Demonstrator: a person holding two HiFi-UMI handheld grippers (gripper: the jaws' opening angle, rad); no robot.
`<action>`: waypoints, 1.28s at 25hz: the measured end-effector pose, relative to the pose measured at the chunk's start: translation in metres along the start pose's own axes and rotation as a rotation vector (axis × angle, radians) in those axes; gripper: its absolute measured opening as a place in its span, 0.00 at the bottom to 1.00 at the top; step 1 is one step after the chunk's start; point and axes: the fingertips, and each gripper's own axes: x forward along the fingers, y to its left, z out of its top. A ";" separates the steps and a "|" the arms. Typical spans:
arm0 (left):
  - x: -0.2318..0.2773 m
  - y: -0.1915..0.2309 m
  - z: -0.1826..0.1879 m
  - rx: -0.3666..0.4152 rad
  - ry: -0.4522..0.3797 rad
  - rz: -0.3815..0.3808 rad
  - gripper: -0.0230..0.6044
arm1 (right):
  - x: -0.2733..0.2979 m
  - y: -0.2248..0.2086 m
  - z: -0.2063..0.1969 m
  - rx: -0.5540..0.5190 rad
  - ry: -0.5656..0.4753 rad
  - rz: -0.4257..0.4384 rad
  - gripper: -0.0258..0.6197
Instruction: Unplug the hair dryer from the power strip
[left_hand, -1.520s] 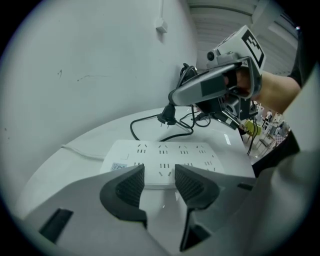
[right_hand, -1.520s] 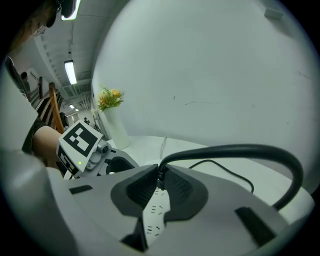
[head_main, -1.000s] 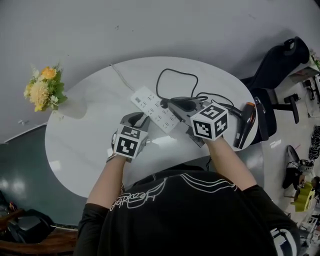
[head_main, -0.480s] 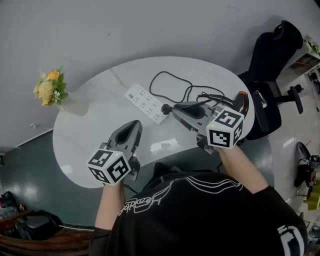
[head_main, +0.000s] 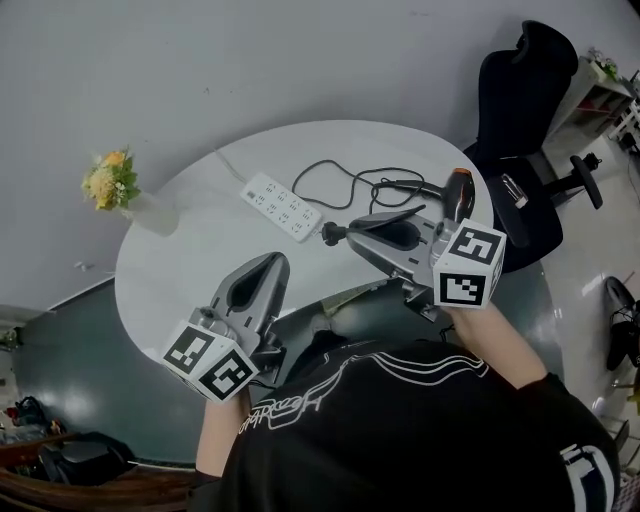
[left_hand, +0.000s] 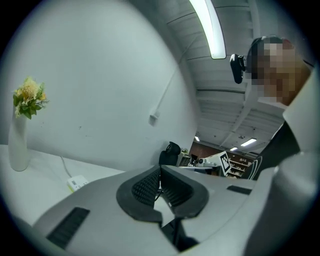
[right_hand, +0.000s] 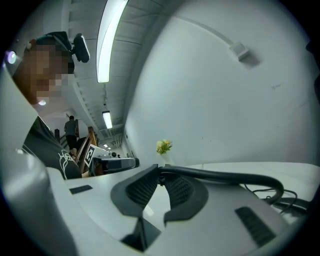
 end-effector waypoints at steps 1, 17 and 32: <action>-0.002 -0.007 0.001 0.013 -0.005 -0.008 0.05 | -0.005 0.005 0.002 -0.003 -0.010 0.005 0.08; -0.015 -0.067 0.003 0.116 -0.024 -0.053 0.05 | -0.046 0.047 0.008 -0.032 -0.069 0.050 0.08; -0.014 -0.064 -0.004 0.125 0.010 -0.016 0.05 | -0.048 0.050 0.007 -0.007 -0.083 0.074 0.08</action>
